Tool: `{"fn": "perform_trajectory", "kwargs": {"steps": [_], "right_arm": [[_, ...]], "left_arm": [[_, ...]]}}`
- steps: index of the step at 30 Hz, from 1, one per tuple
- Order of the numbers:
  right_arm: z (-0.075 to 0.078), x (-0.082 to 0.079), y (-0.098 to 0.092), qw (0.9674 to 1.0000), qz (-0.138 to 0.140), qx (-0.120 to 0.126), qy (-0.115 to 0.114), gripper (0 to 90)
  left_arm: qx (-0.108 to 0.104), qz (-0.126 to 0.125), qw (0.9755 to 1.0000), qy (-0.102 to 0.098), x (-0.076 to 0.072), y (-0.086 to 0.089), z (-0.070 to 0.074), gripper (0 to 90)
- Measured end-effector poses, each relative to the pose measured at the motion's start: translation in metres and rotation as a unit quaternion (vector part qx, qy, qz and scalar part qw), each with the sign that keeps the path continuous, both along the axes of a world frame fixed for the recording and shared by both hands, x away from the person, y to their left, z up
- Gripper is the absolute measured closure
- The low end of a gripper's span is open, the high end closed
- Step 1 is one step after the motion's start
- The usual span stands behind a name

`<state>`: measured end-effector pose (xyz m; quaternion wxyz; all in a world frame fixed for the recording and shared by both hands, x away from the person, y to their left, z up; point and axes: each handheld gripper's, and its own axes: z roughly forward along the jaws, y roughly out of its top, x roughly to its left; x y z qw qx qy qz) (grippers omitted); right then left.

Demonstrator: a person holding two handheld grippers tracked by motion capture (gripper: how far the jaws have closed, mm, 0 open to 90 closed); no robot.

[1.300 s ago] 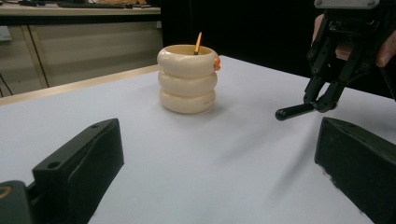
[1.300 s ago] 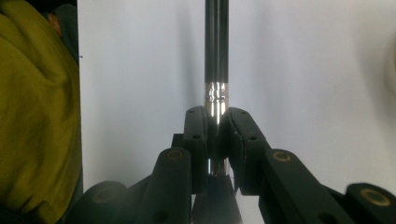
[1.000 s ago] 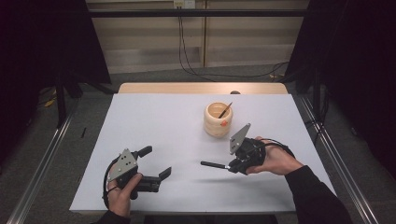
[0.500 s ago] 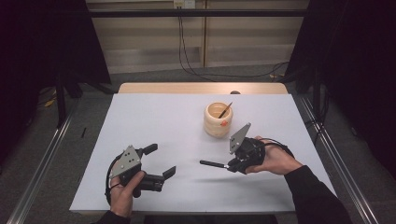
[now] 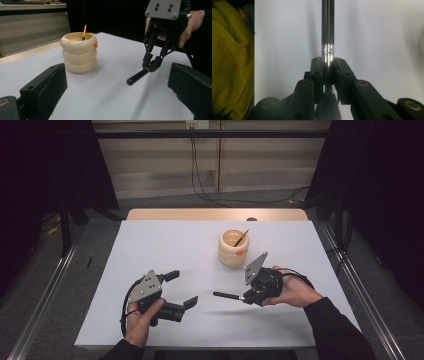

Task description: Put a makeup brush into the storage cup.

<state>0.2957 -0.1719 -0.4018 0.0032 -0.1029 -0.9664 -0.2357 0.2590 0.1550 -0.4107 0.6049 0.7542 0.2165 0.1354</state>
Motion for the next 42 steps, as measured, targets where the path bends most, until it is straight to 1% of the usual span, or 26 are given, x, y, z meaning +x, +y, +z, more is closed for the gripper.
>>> {"fn": "perform_trajectory", "kwargs": {"steps": [1,3,5,6,8,9,12,13,16,18,21,22,24,25,26,27,28,29,30,32,36,37,39,40,41,42], "right_arm": [[0.000,0.000,0.000,1.0000,0.000,0.001,0.001,78.4],[0.000,-0.001,-0.001,1.0000,-0.006,-0.001,0.004,78.4],[0.000,-0.001,-0.001,1.0000,-0.003,0.000,0.005,78.4],[0.000,0.000,0.000,1.0000,0.000,0.001,0.001,78.4],[-0.001,0.000,0.000,1.0000,-0.001,-0.002,0.003,78.4],[0.000,-0.001,0.001,0.9999,-0.009,-0.006,0.007,78.4],[0.000,-0.001,0.001,1.0000,-0.002,-0.003,0.004,78.4],[0.000,-0.001,0.001,1.0000,-0.001,-0.002,0.003,78.4],[0.000,0.000,0.000,1.0000,0.002,0.001,0.000,78.4],[0.000,0.000,0.000,1.0000,0.002,0.000,0.001,78.4],[0.000,-0.001,0.000,1.0000,-0.003,-0.002,0.004,78.4],[0.000,0.000,0.000,1.0000,-0.003,-0.002,0.004,78.4],[0.000,0.000,0.000,1.0000,-0.001,-0.001,0.002,78.4],[0.000,0.000,0.000,1.0000,0.001,0.000,0.000,78.4],[0.000,0.000,0.000,1.0000,0.001,0.001,0.000,78.4],[0.000,0.000,0.000,1.0000,0.000,0.001,0.002,78.4],[0.001,0.000,0.001,1.0000,0.001,-0.001,0.001,78.4],[0.001,-0.001,0.001,1.0000,-0.001,0.000,0.001,78.4],[0.001,-0.001,0.001,1.0000,0.001,0.001,0.002,78.4],[0.001,-0.001,0.002,1.0000,0.002,-0.001,0.000,78.4],[0.001,-0.001,0.002,1.0000,0.002,0.000,0.001,78.4],[0.001,-0.001,0.001,1.0000,0.002,0.002,0.000,78.4],[0.002,0.000,0.001,1.0000,0.005,0.002,-0.002,78.4],[0.003,-0.001,0.002,1.0000,0.004,0.002,-0.001,78.3],[0.003,-0.001,0.002,1.0000,0.001,-0.001,0.001,78.4],[0.003,-0.001,0.002,1.0000,0.002,-0.003,0.000,78.4]], "left_arm": [[-0.002,-0.001,1.0000,0.001,0.000,-0.002,0.001,2.3],[-0.011,-0.021,0.9997,0.001,0.002,-0.006,0.002,2.6],[-0.006,-0.033,0.9994,0.005,0.003,-0.011,0.004,2.3],[-0.003,-0.036,0.9993,0.007,0.004,-0.013,0.004,2.3],[0.007,-0.040,0.9991,0.008,0.006,-0.017,0.006,2.3],[0.003,-0.047,0.9988,0.013,0.007,-0.018,0.007,2.3],[0.011,-0.047,0.9988,0.012,0.009,-0.024,0.009,2.4],[0.011,-0.059,0.9981,0.017,0.010,-0.026,0.009,2.7],[0.025,-0.062,0.9976,0.018,0.011,-0.032,0.010,2.6],[0.035,-0.063,0.9971,0.025,0.012,-0.036,0.012,2.6],[0.042,-0.063,0.9967,0.029,0.013,-0.041,0.013,1.8],[0.045,-0.066,0.9962,0.035,0.014,-0.043,0.013,1.8],[0.051,-0.069,0.9957,0.036,0.016,-0.045,0.013,1.8],[0.061,-0.066,0.9952,0.039,0.017,-0.046,0.014,2.3],[0.058,-0.073,0.9948,0.041,0.018,-0.048,0.013,3.1],[0.067,-0.074,0.9940,0.045,0.018,-0.048,0.014,3.1],[0.068,-0.075,0.9935,0.052,0.019,-0.049,0.015,3.3],[0.076,-0.075,0.9927,0.056,0.019,-0.049,0.016,3.4],[0.075,-0.077,0.9925,0.058,0.020,-0.050,0.017,3.4],[0.072,-0.079,0.9930,0.051,0.020,-0.051,0.017,4.7],[0.073,-0.086,0.9923,0.051,0.020,-0.051,0.019,5.0],[0.071,-0.091,0.9918,0.055,0.021,-0.052,0.020,5.1],[0.082,-0.092,0.9906,0.060,0.022,-0.053,0.022,5.6],[0.082,-0.099,0.9895,0.065,0.023,-0.054,0.022,6.4],[0.097,-0.099,0.9873,0.077,0.025,-0.055,0.024,6.4],[0.101,-0.104,0.9863,0.079,0.026,-0.056,0.024,5.9]]}}
